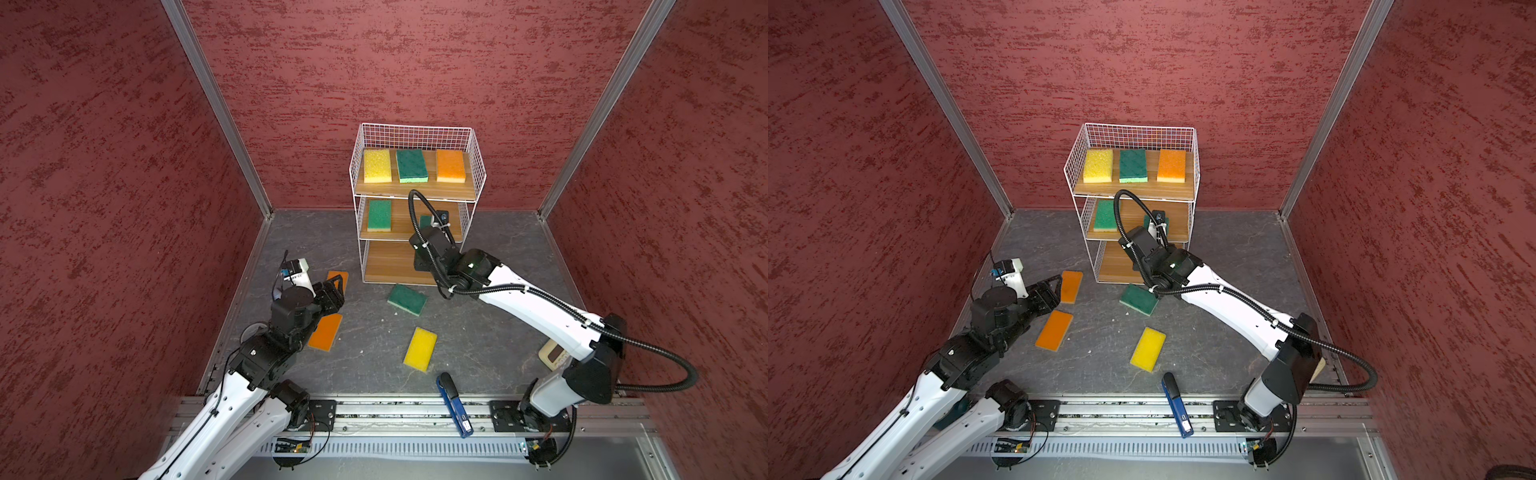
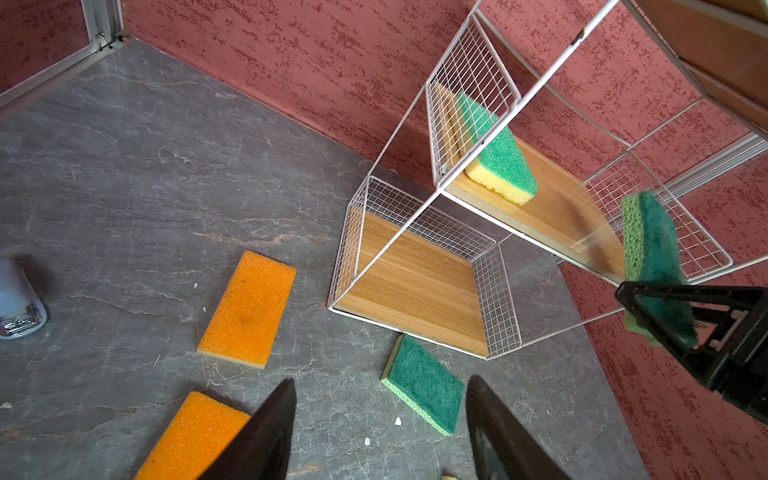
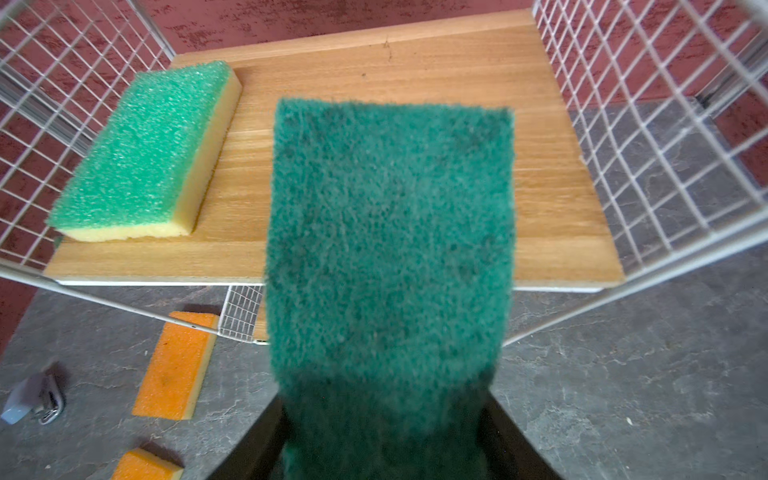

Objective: Place and organize the cleaning sponges onto the shelf
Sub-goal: 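Lift the dark green sponge and carry it to the middle shelf, then lower the dark green sponge onto the middle shelf and open the right gripper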

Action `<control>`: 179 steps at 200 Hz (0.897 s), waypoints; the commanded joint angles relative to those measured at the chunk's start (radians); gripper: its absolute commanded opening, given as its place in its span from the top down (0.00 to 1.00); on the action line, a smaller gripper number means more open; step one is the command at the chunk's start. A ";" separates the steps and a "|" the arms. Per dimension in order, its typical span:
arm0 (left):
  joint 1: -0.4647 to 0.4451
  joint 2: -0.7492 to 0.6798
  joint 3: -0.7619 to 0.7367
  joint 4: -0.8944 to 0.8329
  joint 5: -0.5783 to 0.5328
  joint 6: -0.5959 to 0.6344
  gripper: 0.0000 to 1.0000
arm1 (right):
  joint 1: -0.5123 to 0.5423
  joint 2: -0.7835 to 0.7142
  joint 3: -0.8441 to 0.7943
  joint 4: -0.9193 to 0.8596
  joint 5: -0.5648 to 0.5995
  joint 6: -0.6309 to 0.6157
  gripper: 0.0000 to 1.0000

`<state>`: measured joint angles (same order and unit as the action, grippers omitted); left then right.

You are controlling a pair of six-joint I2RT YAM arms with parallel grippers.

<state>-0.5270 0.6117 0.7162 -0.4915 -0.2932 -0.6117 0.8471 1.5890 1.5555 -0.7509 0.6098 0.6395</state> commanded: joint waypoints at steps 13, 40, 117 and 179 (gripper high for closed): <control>0.009 -0.021 -0.015 0.034 0.004 0.020 0.35 | -0.017 -0.008 0.033 -0.037 0.081 -0.006 0.42; 0.011 -0.021 -0.027 0.042 0.010 0.011 0.35 | -0.026 -0.012 0.032 -0.016 0.099 -0.051 0.41; 0.011 -0.001 -0.040 0.079 0.038 -0.009 0.35 | -0.071 -0.014 0.025 0.069 0.103 -0.159 0.40; 0.010 0.004 -0.035 0.062 0.026 -0.002 0.35 | -0.108 -0.005 0.017 0.138 0.074 -0.207 0.39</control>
<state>-0.5213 0.6209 0.6861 -0.4404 -0.2653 -0.6201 0.7586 1.5890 1.5578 -0.6655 0.6758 0.4549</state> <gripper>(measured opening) 0.653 0.613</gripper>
